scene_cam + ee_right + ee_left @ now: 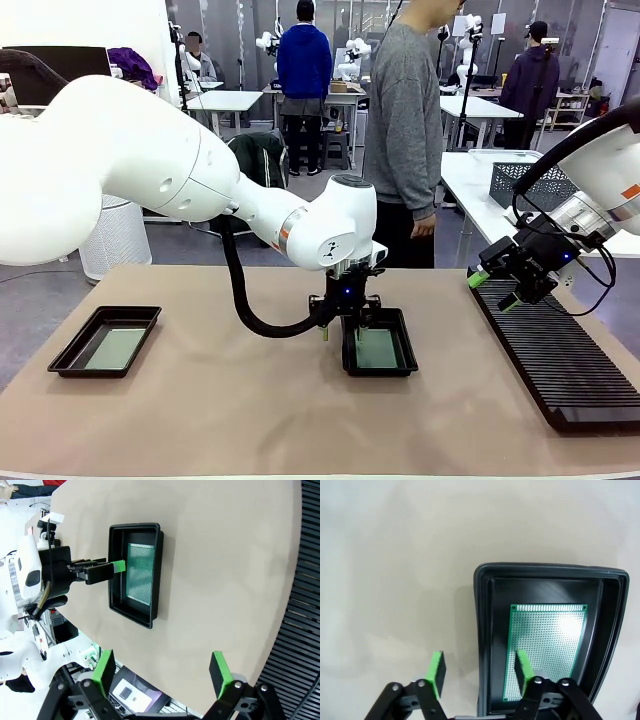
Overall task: Inspect and transfer BCBs to ESD trays.
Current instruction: Pick up the ESD tray and place it on the left side of the table.
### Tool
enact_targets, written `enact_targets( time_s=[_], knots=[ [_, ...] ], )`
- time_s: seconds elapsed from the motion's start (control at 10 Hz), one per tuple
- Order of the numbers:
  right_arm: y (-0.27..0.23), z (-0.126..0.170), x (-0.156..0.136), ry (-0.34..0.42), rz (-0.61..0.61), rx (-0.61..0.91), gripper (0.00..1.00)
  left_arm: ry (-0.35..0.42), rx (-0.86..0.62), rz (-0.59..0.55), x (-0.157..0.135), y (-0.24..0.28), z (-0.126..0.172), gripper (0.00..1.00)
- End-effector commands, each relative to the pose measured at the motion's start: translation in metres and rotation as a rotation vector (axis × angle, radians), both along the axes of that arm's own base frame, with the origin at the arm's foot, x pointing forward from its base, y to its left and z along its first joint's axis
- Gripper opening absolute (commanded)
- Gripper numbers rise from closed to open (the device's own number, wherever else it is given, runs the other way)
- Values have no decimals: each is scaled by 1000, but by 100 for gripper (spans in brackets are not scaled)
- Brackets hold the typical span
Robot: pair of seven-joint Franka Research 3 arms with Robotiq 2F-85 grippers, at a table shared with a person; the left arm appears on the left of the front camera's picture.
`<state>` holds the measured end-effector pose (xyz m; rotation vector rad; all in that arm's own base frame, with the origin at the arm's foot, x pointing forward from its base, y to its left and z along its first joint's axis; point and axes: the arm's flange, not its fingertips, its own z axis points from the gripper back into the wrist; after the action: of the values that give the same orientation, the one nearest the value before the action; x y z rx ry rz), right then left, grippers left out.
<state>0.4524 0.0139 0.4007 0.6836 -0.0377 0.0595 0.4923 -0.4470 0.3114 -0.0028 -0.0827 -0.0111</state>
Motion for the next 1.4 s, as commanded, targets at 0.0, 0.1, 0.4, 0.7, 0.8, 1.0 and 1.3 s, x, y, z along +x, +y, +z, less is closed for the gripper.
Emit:
enact_targets(
  time_s=[0.0, 0.1, 0.4, 0.7, 0.8, 1.0, 1.3],
  knots=[
    [1, 1, 0, 6, -14, -14, 100, 8, -15, -11, 0, 1, 2, 34],
    [1, 1, 0, 6, -14, -14, 100, 5, -15, -13, 0, 1, 2, 0],
    [1, 1, 0, 6, -14, -14, 100, 4, -18, -23, -1, 0, 7, 0],
    [1, 1, 0, 6, -14, -14, 100, 12, -27, -27, 1, -3, 7, 0],
    [1, 1, 0, 6, -14, -14, 100, 18, -26, -27, 2, -3, 6, 0],
    [1, 1, 0, 6, -14, -14, 100, 30, -39, -23, 5, 0, 5, 0],
    [1, 1, 0, 6, -14, -14, 100, 13, -27, -17, 1, -4, 6, 0]
  ],
)
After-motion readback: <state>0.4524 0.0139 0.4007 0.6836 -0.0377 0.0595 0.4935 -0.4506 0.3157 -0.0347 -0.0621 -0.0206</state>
